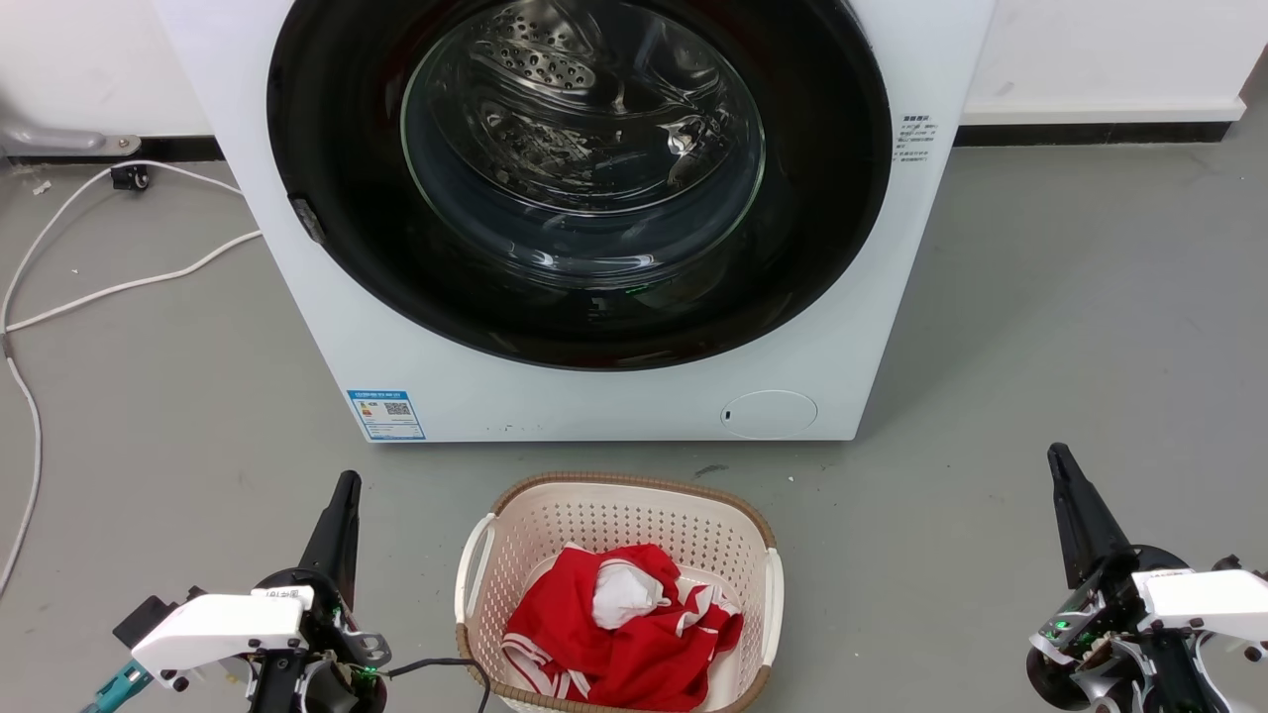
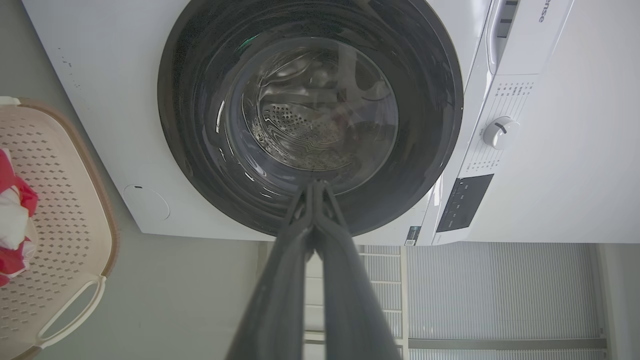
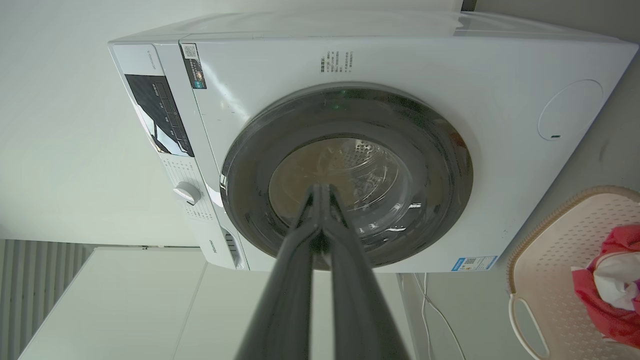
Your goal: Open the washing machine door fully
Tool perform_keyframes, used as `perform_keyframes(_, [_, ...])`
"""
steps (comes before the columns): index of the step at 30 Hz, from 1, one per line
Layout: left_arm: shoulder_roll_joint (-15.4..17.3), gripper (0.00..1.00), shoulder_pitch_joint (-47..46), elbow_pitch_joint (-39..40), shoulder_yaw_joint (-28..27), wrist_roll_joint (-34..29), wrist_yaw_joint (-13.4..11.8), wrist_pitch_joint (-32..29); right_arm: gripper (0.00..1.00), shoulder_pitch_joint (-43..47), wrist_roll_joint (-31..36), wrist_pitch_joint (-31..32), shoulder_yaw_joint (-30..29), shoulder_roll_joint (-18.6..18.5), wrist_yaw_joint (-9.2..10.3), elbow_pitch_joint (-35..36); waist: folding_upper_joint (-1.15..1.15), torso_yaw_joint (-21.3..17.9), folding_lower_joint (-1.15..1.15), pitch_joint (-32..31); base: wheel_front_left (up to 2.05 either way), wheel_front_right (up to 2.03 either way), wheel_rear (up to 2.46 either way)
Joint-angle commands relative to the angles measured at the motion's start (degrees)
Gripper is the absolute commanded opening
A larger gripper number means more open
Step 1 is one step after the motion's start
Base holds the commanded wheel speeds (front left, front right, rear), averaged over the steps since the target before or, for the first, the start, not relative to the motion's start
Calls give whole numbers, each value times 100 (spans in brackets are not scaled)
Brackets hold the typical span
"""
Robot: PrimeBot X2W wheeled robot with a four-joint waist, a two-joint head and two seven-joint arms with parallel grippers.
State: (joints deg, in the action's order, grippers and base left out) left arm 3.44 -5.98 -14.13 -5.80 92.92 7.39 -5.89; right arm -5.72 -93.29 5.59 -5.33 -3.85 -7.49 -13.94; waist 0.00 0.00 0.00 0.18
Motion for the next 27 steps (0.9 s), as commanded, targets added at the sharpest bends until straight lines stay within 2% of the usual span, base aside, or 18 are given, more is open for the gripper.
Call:
perform_keyframes(1, [-4,0,-44,-5,-10,-36,18,-15,0,-79,15,11,-14,11,0,-14,0,0,0,0,0,0,0])
perform_keyframes(8, [-8,0,-45,-6,-18,-41,18,-25,0,-81,31,21,-24,18,0,-14,0,0,0,0,0,0,0])
perform_keyframes(9, [-7,100,0,0,-8,-8,0,-2,100,-1,1,7,-14,10,0,-1,0,0,0,0,0,0,0])
perform_keyframes(21, [-22,100,8,162,249,-96,-1,255,100,131,88,-277,171,31,0,175,0,-1,0,10,0,0,0])
perform_keyframes(27, [31,100,-24,358,378,-348,0,441,100,171,475,-432,202,37,0,339,0,0,0,17,0,0,0])
